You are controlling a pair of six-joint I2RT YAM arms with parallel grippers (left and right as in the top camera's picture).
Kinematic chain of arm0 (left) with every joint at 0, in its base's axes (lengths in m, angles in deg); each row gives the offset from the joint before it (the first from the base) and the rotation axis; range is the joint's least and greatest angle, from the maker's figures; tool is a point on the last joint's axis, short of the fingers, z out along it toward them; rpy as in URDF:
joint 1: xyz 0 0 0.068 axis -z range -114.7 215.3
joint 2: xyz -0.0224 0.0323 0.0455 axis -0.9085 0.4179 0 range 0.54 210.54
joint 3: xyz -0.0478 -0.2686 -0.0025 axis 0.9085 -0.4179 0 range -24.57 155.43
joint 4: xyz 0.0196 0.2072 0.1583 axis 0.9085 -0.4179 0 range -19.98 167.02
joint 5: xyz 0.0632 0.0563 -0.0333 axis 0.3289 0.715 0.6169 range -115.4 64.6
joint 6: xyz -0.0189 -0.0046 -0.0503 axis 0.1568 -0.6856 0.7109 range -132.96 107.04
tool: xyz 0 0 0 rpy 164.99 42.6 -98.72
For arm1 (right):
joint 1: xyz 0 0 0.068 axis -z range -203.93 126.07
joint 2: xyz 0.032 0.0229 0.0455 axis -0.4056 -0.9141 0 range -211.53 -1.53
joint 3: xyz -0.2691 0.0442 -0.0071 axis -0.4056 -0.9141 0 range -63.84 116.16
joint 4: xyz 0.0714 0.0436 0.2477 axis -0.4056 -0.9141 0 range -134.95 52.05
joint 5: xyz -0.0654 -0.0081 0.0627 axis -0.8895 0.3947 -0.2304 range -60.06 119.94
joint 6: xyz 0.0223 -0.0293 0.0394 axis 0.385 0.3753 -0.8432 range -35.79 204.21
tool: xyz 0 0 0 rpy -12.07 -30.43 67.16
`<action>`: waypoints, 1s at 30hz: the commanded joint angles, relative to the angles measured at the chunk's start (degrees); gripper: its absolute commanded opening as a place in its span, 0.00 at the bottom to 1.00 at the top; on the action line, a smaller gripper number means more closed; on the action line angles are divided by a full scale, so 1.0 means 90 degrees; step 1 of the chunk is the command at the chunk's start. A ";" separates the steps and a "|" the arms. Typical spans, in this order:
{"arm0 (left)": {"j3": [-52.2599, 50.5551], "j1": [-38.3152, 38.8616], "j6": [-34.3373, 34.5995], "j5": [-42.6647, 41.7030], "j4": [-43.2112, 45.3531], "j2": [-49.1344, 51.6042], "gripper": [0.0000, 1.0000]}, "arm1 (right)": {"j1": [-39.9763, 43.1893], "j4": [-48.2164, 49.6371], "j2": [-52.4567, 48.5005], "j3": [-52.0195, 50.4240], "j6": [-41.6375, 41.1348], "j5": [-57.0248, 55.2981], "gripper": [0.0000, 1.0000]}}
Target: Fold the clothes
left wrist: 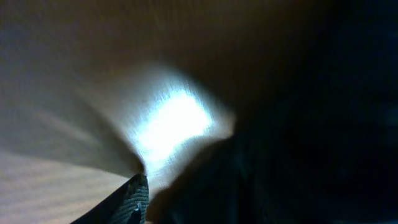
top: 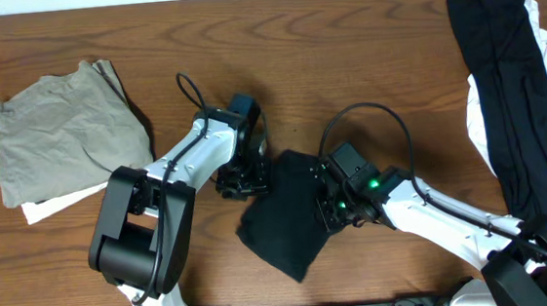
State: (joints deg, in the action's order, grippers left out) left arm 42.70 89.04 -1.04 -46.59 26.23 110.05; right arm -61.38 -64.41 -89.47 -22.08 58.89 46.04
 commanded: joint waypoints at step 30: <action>0.0051 0.0328 0.0087 -0.0396 -0.0753 0.0053 0.54 | 0.0797 -0.0687 0.0296 0.0444 0.0631 -0.0483 0.34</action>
State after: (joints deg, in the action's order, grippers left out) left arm 42.70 92.19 -0.78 -49.48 19.50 110.05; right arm -54.69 -70.14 -87.86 -19.31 63.29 38.78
